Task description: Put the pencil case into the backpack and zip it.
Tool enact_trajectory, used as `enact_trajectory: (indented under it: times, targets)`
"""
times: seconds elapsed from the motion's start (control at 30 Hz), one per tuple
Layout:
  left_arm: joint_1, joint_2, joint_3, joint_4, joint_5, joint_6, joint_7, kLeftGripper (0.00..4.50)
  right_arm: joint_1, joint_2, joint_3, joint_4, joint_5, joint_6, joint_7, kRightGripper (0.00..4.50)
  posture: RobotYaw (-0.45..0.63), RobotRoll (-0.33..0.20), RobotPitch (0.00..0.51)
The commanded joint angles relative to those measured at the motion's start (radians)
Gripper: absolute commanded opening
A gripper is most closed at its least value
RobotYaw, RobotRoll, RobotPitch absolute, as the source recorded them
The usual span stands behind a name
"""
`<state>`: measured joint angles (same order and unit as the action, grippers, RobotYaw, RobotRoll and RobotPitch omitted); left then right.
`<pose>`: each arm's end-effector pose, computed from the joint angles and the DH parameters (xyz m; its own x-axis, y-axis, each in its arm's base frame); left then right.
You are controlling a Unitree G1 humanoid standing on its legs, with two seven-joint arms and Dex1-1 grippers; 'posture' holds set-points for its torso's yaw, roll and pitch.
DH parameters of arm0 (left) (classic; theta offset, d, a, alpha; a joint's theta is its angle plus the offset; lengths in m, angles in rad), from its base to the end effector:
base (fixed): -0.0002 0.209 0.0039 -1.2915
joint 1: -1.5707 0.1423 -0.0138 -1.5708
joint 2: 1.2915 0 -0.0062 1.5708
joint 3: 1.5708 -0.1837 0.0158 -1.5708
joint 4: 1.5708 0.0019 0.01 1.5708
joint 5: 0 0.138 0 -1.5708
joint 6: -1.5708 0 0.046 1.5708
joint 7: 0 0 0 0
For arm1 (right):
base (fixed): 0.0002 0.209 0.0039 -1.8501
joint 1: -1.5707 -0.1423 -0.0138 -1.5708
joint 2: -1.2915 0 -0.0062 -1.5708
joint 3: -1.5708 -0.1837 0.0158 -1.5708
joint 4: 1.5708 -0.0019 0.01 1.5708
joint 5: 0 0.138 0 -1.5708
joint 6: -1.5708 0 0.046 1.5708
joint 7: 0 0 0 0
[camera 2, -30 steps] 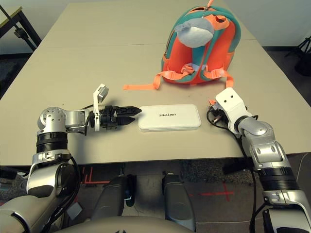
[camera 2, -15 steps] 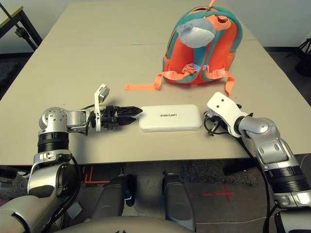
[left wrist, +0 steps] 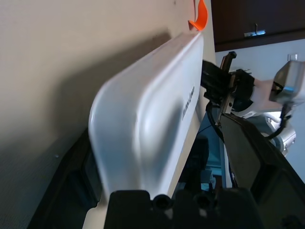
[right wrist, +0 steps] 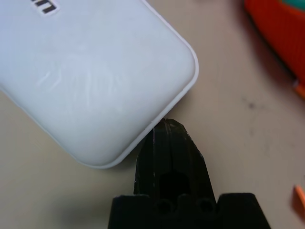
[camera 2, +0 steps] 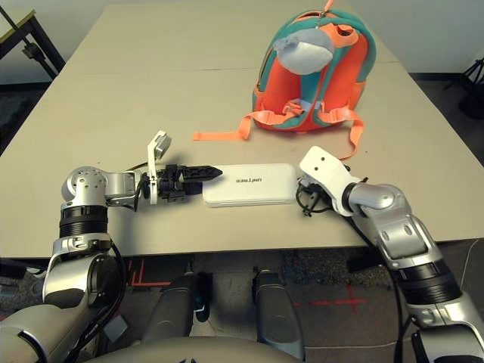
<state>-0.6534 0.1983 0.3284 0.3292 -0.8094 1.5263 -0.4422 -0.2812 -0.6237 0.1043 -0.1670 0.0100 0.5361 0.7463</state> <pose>0.2853 0.1739 0.1122 0.3376 -0.8942 -0.2941 0.2605 0.3890 -0.8837 0.2457 -0.2226 0.1351 0.7225 0.5102 -0.4666 -0.6834 0.6292 -0.3703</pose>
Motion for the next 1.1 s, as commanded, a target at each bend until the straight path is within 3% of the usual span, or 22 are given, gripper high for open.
enact_trajectory:
  times: [0.03, 0.27, 0.37, 0.6, 0.73, 0.83, 1.1]
  targets:
    - [0.027, -0.012, -0.045, 0.019, 0.037, -0.002, 0.008, 4.50, -0.021, 0.026, 0.024, -0.036, 0.006, 0.029, -0.020, 0.02, -0.09, 0.000, 0.147]
    - [0.030, -0.009, -0.049, 0.012, 0.037, -0.018, -0.004, 4.50, -0.023, 0.051, 0.042, -0.046, 0.006, 0.052, -0.031, 0.02, -0.08, 0.000, 0.146]
    - [0.030, -0.012, -0.036, 0.014, 0.040, -0.044, 0.001, 3.89, -0.023, 0.040, 0.039, -0.032, 0.003, 0.043, -0.028, 0.00, -0.08, 0.000, 0.145]
    - [0.024, -0.012, -0.034, -0.003, 0.039, -0.057, -0.010, 1.41, -0.024, 0.031, 0.044, -0.008, -0.005, 0.028, -0.028, 0.00, -0.08, 0.000, 0.144]
    - [0.010, -0.007, -0.018, -0.026, 0.034, -0.079, -0.006, 1.19, -0.021, 0.030, 0.053, 0.006, -0.021, 0.017, -0.035, 0.00, -0.08, 0.000, 0.145]
    - [-0.005, 0.010, -0.011, -0.064, 0.032, -0.099, -0.006, 1.19, -0.022, 0.028, 0.045, 0.032, -0.035, -0.004, -0.049, 0.92, -0.08, 0.000, 0.147]
    - [-0.083, 0.088, 0.073, -0.076, 0.041, -0.152, 0.052, 1.19, -0.044, 0.034, -0.045, 0.151, -0.060, -0.118, -0.172, 3.95, -0.07, 0.000, 0.150]
